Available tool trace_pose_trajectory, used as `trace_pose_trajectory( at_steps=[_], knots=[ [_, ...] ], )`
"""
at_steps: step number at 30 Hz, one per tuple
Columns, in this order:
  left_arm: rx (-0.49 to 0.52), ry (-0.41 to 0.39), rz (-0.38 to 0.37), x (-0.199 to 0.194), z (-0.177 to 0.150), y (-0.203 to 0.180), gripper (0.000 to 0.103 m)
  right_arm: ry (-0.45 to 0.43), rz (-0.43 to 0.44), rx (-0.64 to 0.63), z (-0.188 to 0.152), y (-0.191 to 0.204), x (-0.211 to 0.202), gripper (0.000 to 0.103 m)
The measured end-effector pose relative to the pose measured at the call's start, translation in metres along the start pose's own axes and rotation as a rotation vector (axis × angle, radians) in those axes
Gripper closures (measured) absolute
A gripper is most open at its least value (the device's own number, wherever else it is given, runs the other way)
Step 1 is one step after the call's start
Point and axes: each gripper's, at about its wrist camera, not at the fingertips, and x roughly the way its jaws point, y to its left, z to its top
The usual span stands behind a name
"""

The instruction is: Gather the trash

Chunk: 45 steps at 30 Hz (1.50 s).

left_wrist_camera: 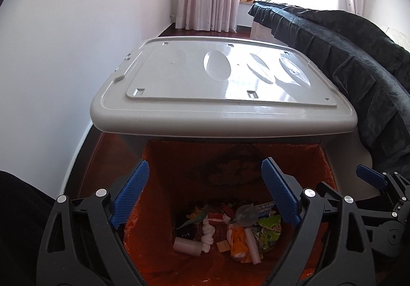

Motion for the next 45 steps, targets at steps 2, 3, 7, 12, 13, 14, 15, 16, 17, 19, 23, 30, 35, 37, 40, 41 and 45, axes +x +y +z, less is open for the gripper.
trace_pose_trajectory(
  at_steps=[2, 3, 7, 12, 13, 14, 15, 16, 17, 19, 23, 30, 35, 37, 40, 41, 45],
  knots=[
    [-0.002, 0.001, -0.005, 0.0, 0.001, 0.001, 0.016, 0.0, 0.0, 0.002, 0.0, 0.0, 0.0, 0.021],
    [-0.002, 0.002, -0.005, 0.001, 0.001, 0.001, 0.016, 0.002, 0.001, 0.001, 0.0, 0.0, 0.0, 0.021],
    [-0.007, 0.004, -0.009, 0.001, 0.002, 0.002, 0.016, 0.006, 0.003, 0.002, 0.0, 0.0, 0.001, 0.021],
    [-0.015, 0.003, -0.015, 0.0, 0.004, 0.002, 0.016, 0.006, 0.005, 0.002, -0.001, -0.001, 0.001, 0.021],
    [-0.015, 0.002, -0.015, 0.0, 0.005, 0.002, 0.016, 0.004, 0.004, 0.001, -0.001, -0.001, 0.001, 0.021],
    [-0.015, 0.001, -0.013, 0.0, 0.006, 0.002, 0.016, 0.004, 0.003, -0.001, -0.001, 0.0, 0.001, 0.021],
    [-0.015, 0.002, -0.012, 0.0, 0.007, 0.002, 0.016, 0.003, 0.001, -0.004, 0.0, 0.0, 0.001, 0.021],
    [-0.014, 0.002, -0.012, 0.0, 0.009, 0.002, 0.016, 0.002, 0.001, -0.006, 0.0, 0.001, 0.001, 0.021],
    [-0.013, 0.001, -0.011, 0.0, 0.009, 0.002, 0.016, 0.001, 0.0, -0.009, 0.0, 0.002, 0.002, 0.021],
    [-0.009, 0.0, 0.002, 0.0, 0.013, 0.002, 0.015, -0.004, -0.003, -0.015, 0.0, 0.002, 0.002, 0.021],
    [-0.011, -0.019, 0.019, -0.002, 0.023, 0.003, 0.013, -0.015, -0.012, -0.027, 0.002, 0.003, 0.001, 0.021],
    [0.003, -0.068, 0.054, -0.005, 0.042, 0.006, 0.013, -0.05, -0.034, -0.052, 0.008, 0.005, -0.003, 0.021],
    [-0.018, -0.071, 0.034, -0.002, 0.056, 0.01, 0.012, -0.098, -0.057, -0.081, 0.021, 0.007, -0.008, 0.021],
    [-0.027, -0.087, 0.032, -0.002, 0.061, 0.012, 0.012, -0.126, -0.074, -0.1, 0.027, 0.008, -0.011, 0.019],
    [-0.033, -0.113, 0.046, -0.003, 0.069, 0.014, 0.012, -0.185, -0.105, -0.133, 0.044, 0.008, -0.017, 0.017],
    [-0.03, -0.12, 0.051, -0.003, 0.073, 0.014, 0.012, -0.193, -0.105, -0.131, 0.05, 0.006, -0.018, 0.016],
    [-0.013, -0.136, 0.056, -0.001, 0.087, 0.012, 0.011, -0.261, -0.104, -0.1, 0.086, 0.0, -0.026, 0.015]
  ],
)
